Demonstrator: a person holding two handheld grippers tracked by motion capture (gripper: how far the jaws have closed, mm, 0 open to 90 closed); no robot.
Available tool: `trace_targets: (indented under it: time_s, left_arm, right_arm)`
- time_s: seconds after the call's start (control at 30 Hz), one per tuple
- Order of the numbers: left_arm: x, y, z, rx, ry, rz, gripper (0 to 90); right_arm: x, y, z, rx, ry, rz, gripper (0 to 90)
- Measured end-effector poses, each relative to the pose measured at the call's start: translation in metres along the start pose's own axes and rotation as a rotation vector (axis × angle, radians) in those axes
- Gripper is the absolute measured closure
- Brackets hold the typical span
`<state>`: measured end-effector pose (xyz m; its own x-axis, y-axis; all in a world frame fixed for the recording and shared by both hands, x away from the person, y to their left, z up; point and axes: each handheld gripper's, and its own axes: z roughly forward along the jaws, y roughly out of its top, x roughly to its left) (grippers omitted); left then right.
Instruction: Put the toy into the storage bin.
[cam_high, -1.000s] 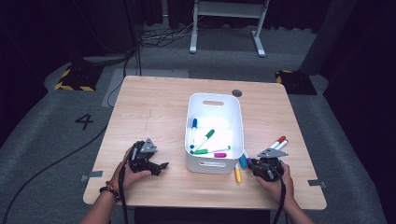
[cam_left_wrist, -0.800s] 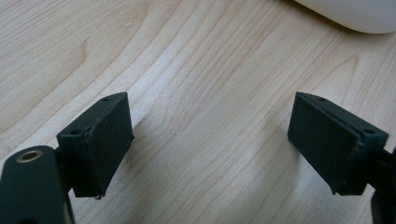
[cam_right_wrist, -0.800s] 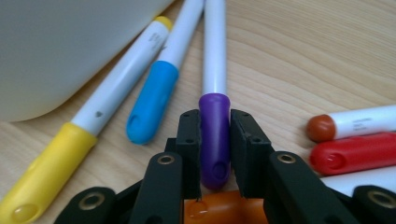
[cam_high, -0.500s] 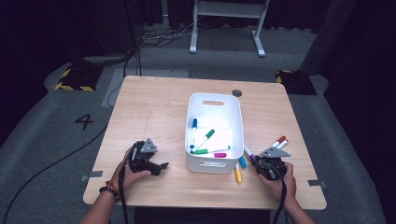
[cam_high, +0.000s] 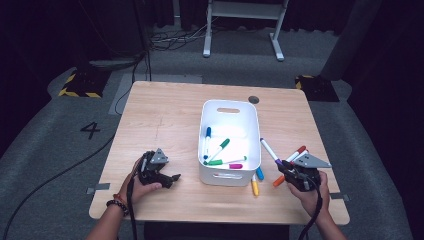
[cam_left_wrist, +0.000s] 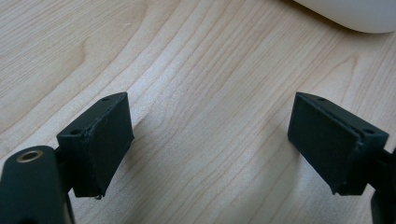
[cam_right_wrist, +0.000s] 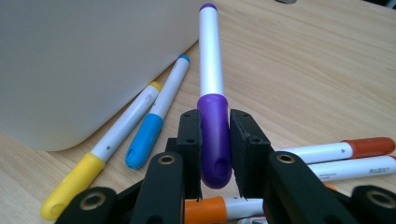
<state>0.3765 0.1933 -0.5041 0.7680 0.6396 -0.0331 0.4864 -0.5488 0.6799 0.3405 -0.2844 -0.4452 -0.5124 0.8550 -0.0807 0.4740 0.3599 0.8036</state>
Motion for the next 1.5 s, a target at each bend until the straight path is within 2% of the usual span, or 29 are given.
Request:
trace_targets:
  time_s: [0.1,0.13,0.27,0.43,0.57,0.7,0.87,1.1,1.23,1.37,1.43,1.5]
  left_arm:
    - [0.000,0.000,0.000,0.000,0.000,0.000,14.2]
    - [0.000,0.000,0.000,0.000,0.000,0.000,14.2]
    - [0.000,0.000,0.000,0.000,0.000,0.000,14.2]
    - [0.000,0.000,0.000,0.000,0.000,-0.001,14.2]
    - [0.000,0.000,0.000,0.000,0.000,0.000,14.2]
    - [0.000,0.000,0.000,0.000,0.000,-0.001,14.3]
    - [0.000,0.000,0.000,0.000,0.000,-0.001,14.2]
    - [0.000,0.000,0.000,0.000,0.000,0.000,14.2]
    - [0.000,0.000,0.000,0.000,0.000,-0.001,14.2]
    - [0.000,0.000,0.000,0.000,0.000,0.000,14.2]
    - [0.000,0.000,0.000,0.000,0.000,0.000,14.2]
    - [0.000,0.000,0.000,0.000,0.000,0.000,14.2]
  right_arm:
    - [-0.004,0.002,-0.008,-0.023,0.015,0.011,75.2]
    - [-0.006,0.004,-0.012,-0.032,0.041,0.026,75.2]
    - [-0.006,0.010,-0.021,-0.056,0.034,0.006,75.2]
    - [-0.011,0.020,-0.032,-0.097,0.060,0.004,75.1]
    - [-0.013,0.030,-0.039,-0.136,0.092,-0.036,75.2]
    - [-0.012,0.042,-0.042,-0.152,0.125,-0.070,75.2]
    - [-0.011,0.055,-0.043,-0.167,0.174,-0.099,75.2]
    - [-0.004,0.083,-0.044,-0.186,0.264,-0.164,75.1]
    - [0.002,0.096,-0.041,-0.174,0.312,-0.184,75.1]
    - [0.009,0.108,-0.032,-0.157,0.339,-0.235,75.1]
    - [0.012,0.114,-0.027,-0.144,0.373,-0.229,75.2]
    - [0.014,0.119,-0.021,-0.131,0.393,-0.250,75.1]
